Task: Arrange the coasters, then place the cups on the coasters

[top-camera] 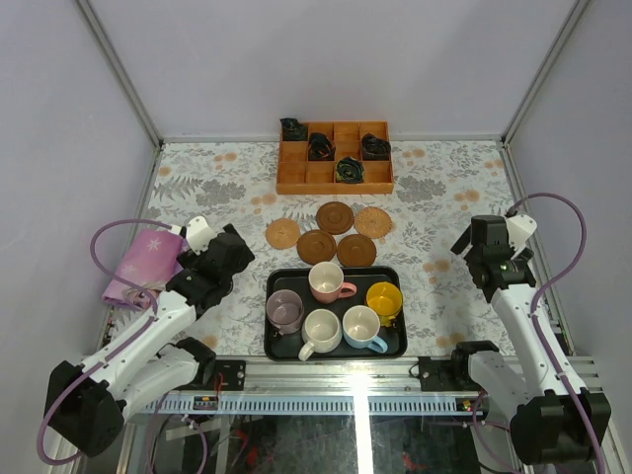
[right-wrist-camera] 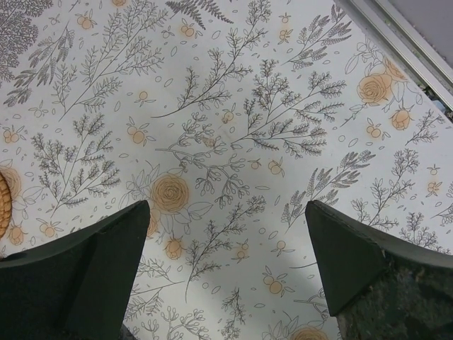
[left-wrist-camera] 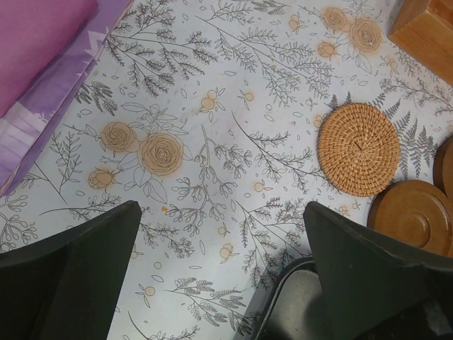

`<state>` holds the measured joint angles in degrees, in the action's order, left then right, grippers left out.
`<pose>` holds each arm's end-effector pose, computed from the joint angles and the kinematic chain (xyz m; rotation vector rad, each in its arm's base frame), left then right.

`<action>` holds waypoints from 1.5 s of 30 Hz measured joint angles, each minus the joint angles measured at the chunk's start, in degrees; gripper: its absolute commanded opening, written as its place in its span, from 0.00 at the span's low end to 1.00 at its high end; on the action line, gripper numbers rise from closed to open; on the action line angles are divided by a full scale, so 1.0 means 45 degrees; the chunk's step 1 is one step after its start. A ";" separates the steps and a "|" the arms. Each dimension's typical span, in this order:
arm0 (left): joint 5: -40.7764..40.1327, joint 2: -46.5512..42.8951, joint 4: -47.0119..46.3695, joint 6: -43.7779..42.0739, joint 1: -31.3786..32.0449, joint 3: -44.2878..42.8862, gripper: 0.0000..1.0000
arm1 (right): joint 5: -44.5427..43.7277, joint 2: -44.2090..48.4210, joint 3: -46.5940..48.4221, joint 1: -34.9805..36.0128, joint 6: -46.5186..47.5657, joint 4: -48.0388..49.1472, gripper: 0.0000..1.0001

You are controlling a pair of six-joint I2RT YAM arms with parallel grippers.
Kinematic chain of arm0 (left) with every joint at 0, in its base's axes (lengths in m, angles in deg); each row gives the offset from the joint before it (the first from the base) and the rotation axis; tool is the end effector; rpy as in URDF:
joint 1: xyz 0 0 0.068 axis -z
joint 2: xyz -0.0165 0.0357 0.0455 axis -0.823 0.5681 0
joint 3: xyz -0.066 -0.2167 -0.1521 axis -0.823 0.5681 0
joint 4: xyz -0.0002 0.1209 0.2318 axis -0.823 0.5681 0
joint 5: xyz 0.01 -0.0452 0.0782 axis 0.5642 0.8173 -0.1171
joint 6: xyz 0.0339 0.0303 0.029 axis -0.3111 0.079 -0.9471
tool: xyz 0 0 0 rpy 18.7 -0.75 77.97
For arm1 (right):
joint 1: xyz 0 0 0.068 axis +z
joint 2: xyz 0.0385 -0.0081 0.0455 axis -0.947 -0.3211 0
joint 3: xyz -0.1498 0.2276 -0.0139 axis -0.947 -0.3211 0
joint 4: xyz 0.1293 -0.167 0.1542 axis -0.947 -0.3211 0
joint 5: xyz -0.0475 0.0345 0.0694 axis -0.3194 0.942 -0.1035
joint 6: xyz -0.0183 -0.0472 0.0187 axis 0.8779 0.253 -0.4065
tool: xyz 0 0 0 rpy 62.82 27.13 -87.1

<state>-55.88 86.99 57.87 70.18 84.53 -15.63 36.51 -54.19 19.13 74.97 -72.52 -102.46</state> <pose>0.1671 -0.0678 0.2277 -0.6220 2.0791 0.0584 0.1858 -0.0055 0.2609 0.8543 2.0218 -0.2037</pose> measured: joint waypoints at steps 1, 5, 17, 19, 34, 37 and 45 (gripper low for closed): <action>0.0000 0.0000 -0.0015 0.0010 0.0000 0.0000 0.99 | -0.0024 0.0000 0.0000 0.0000 0.0000 0.0000 0.99; 0.0000 0.0024 -0.0238 0.0010 0.0000 0.0019 0.99 | -0.0165 0.0000 0.0000 0.0000 -0.0034 0.0005 0.99; 0.0015 0.0656 -0.1190 0.0010 0.0000 0.0053 1.00 | -0.0223 0.0763 0.0068 0.0000 0.0272 0.0364 0.99; 0.0068 0.0670 -0.1423 -0.0044 0.0000 0.0063 1.00 | 0.0233 0.1073 0.0068 -0.0005 0.0719 0.0835 0.99; 0.1588 0.4192 -0.3978 -0.1273 0.0000 -0.0903 0.81 | 0.6392 -0.0865 0.0238 -0.0005 0.2681 0.3716 0.04; 0.1967 0.4415 -0.4682 -0.1671 0.0000 -0.1117 0.58 | 0.6907 -0.1229 0.0350 -0.0005 0.2705 0.4099 0.00; 0.4707 0.5809 -0.6936 -0.2676 0.0000 -0.1268 0.00 | 0.8952 -0.3308 0.1287 0.0029 0.2798 0.5265 0.00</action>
<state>-34.70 113.13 26.66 58.14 84.53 -21.34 76.80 -69.08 24.92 75.11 -59.93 -78.77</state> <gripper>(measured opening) 0.119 0.010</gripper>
